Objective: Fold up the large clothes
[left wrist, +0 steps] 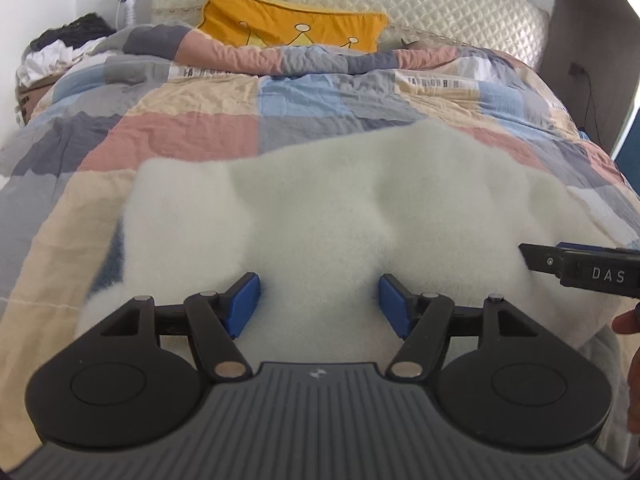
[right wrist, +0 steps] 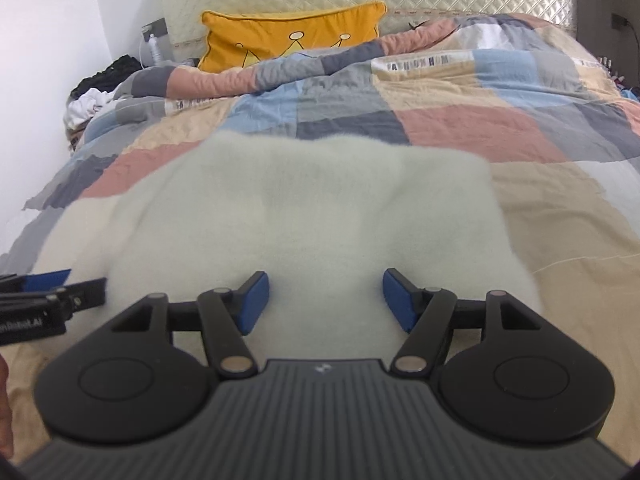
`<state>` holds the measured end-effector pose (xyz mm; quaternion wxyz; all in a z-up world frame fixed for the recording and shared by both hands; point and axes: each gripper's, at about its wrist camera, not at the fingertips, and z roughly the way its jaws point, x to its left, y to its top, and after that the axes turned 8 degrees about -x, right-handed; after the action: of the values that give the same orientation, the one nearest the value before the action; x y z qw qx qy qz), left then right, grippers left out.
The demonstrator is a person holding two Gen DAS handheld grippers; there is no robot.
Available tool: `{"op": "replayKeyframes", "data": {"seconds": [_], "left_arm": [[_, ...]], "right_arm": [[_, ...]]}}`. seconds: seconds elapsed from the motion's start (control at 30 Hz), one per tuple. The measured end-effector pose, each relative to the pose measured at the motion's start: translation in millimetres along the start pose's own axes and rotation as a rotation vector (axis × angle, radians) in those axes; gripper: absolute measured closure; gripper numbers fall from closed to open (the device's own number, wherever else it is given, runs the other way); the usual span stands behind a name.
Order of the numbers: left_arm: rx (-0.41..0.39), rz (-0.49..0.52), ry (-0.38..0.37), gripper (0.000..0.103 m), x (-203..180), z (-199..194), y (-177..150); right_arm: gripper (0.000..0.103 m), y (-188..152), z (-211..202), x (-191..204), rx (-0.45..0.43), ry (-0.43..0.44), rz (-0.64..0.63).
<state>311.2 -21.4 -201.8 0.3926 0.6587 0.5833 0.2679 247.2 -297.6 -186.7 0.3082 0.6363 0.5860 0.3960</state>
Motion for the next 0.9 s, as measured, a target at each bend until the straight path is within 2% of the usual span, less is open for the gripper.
{"op": "replayKeyframes", "data": {"seconds": [0.17,0.27,0.33,0.43,0.57,0.6,0.63,0.67,0.73,0.83,0.9], "left_arm": [[0.008,-0.039,0.0,0.032,3.1,-9.9,6.1],[-0.001,-0.086,-0.027,0.032,2.8,-33.2,8.7],[-0.005,-0.127,-0.052,0.032,3.5,-50.3,6.1],[-0.008,-0.191,-0.088,0.032,6.6,-73.3,-2.2],[0.005,-0.27,-0.109,0.032,16.5,-89.6,-14.1],[0.012,-0.292,-0.107,0.032,20.1,-91.0,-16.6],[0.018,-0.319,-0.111,0.032,24.4,-91.5,-18.4],[0.022,-0.348,-0.118,0.032,28.5,-91.8,-20.4],[0.033,-0.403,-0.125,0.03,36.7,-90.0,-23.8],[0.054,-0.486,-0.124,0.021,48.7,-83.1,-30.5],[0.069,-0.554,-0.121,0.016,57.9,-76.5,-35.6]], "right_arm": [[0.034,-0.9,-1.5,-2.9,-0.02,0.01,0.034],[0.034,3.3,-15.4,-6.7,-0.023,0.019,0.106],[0.03,6.3,-31.9,-6.3,-0.031,0.064,0.165],[0.029,3.8,-56.3,-1.9,-0.036,0.153,0.251],[0.029,-12.0,-65.2,-4.2,0.053,0.265,0.39],[0.021,-16.6,-63.9,-6.6,0.078,0.29,0.431],[0.006,-21.1,-61.7,-8.3,0.105,0.3,0.466],[0.0,-25.1,-60.0,-10.1,0.122,0.303,0.495],[0.0,-28.9,-56.9,-12.0,0.136,0.291,0.535],[0.0,-34.6,-49.5,-17.0,0.144,0.272,0.606],[0.0,-42.2,-38.2,-25.5,0.172,0.296,0.694]]}}
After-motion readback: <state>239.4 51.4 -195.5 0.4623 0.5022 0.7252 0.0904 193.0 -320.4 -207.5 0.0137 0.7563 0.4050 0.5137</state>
